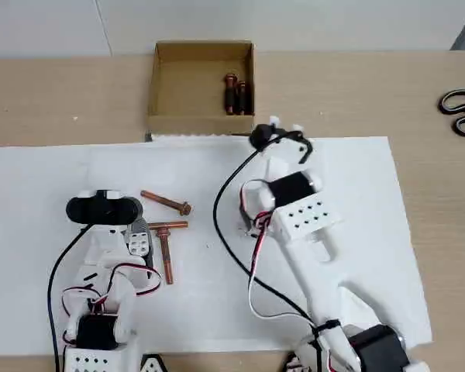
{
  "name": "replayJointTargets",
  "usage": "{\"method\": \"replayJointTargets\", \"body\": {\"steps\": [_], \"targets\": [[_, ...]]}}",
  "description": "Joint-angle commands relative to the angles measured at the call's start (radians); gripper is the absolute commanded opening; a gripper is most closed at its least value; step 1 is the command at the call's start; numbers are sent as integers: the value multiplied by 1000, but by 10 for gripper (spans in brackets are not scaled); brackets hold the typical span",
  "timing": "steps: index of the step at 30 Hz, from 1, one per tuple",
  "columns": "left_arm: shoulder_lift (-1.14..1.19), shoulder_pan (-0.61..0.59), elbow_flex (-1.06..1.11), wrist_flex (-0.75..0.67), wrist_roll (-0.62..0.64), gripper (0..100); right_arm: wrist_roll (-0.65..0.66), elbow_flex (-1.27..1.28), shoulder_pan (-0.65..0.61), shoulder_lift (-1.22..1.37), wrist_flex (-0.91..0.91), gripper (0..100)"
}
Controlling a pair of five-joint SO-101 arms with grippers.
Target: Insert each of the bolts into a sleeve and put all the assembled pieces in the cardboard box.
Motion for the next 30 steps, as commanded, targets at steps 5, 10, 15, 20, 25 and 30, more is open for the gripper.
{"method": "replayJointTargets", "body": {"steps": [5,10,15,20,25,30], "targets": [[-12,-8,-4,8,2,6,0,61,-15,-28,-157,201],[-12,-8,-4,8,2,6,0,64,-12,67,-203,201],[-12,-8,-4,9,2,6,-2,60,-10,143,-263,201],[-12,-8,-4,9,2,6,-2,60,-10,182,-308,201],[-12,-8,-4,9,2,6,0,60,-8,226,-337,153],[-12,-8,-4,11,2,6,0,60,-8,254,-358,59]]}}
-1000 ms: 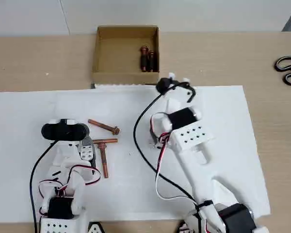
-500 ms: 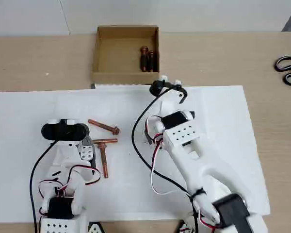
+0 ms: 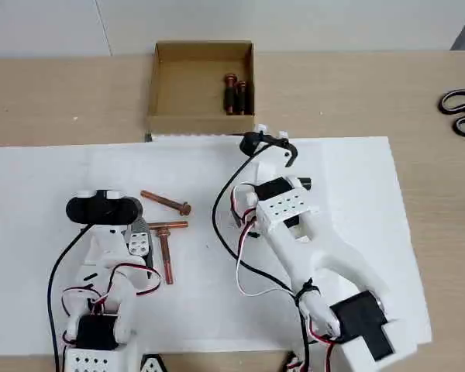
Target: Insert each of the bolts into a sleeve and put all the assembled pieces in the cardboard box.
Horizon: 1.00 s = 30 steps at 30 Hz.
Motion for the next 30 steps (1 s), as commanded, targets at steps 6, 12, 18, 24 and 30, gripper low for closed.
{"method": "replayJointTargets", "body": {"steps": [6,12,18,24,30], "targets": [[-12,-8,-4,11,0,6,-2,-11,-13,8,-27,9],[-12,-8,-4,11,0,6,0,-63,-19,2,27,3],[-12,-8,-4,11,0,6,35,-259,-27,-137,254,3],[-12,-8,-4,9,0,6,91,-295,-22,-326,386,3],[-12,0,-4,6,0,6,92,-293,53,-481,503,3]]}}
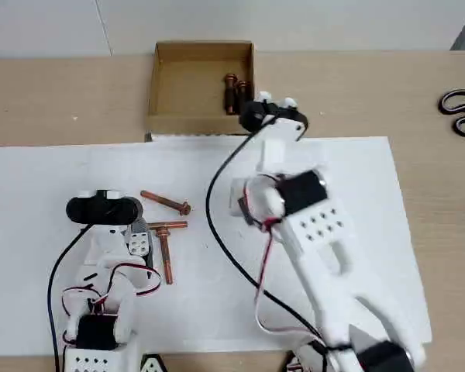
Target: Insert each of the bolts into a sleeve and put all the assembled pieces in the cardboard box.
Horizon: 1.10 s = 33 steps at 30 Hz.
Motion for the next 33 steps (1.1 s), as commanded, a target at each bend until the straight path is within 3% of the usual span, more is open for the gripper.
{"method": "replayJointTargets", "body": {"steps": [1,11,23,28,33], "targets": [[-12,-8,-4,11,5,6,11,-52,73,-107,61,3],[-9,-94,-189,107,-26,7,25,87,272,-366,166,3],[14,-100,-398,348,-43,6,98,460,282,-808,116,3],[229,-95,-486,359,-25,6,101,548,283,-941,116,3],[589,-94,-837,402,61,6,103,611,283,-1047,117,3]]}}
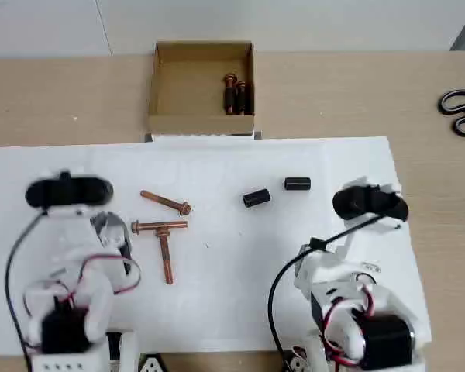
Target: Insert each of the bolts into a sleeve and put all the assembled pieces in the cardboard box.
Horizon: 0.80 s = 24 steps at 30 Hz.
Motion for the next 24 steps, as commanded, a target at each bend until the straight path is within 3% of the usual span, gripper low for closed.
{"method": "replayJointTargets", "body": {"steps": [1,7,11,24], "targets": [[282,3,-295,58,43,6,9,20,10,-67,-22,3],[740,69,-716,348,135,6,9,25,64,-134,-22,3],[964,129,-880,506,135,6,29,26,139,-143,-21,3],[1363,150,-881,499,124,6,41,26,156,-145,-22,3]]}}
